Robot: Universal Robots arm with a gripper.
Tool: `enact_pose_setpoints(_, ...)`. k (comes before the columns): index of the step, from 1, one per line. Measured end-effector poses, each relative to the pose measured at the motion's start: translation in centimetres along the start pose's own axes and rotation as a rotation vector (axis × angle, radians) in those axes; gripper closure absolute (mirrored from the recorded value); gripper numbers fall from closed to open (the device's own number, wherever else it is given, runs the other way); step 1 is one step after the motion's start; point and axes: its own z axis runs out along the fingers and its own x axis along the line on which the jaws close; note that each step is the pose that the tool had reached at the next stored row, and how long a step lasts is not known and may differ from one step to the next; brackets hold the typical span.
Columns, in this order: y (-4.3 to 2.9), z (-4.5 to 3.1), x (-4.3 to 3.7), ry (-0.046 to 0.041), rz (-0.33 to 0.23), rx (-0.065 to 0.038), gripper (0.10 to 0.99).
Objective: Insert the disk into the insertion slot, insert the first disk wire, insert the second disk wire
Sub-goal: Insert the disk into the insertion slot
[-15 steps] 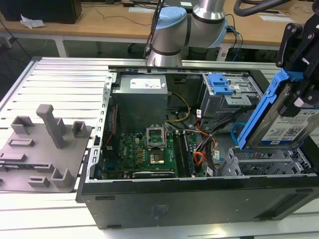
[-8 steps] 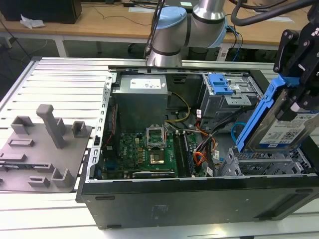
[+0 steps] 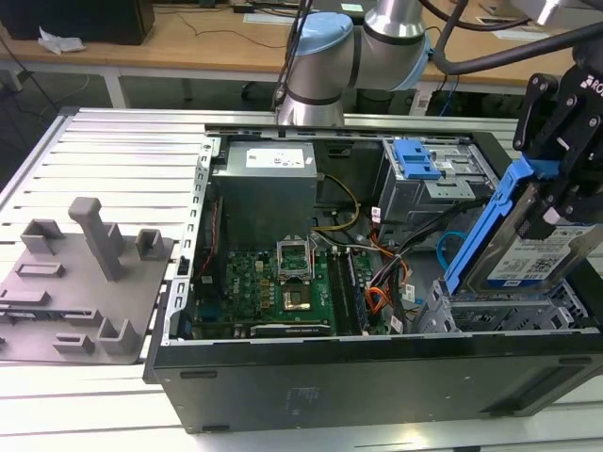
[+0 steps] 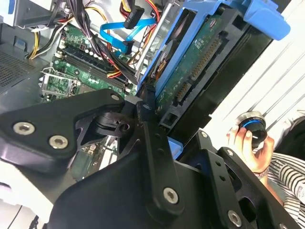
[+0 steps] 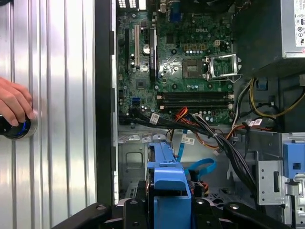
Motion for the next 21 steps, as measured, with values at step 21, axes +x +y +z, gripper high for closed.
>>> enact_pose_setpoints(21,-0.15,3.79,-0.10,-0.0001,0.000,0.000,0.722)
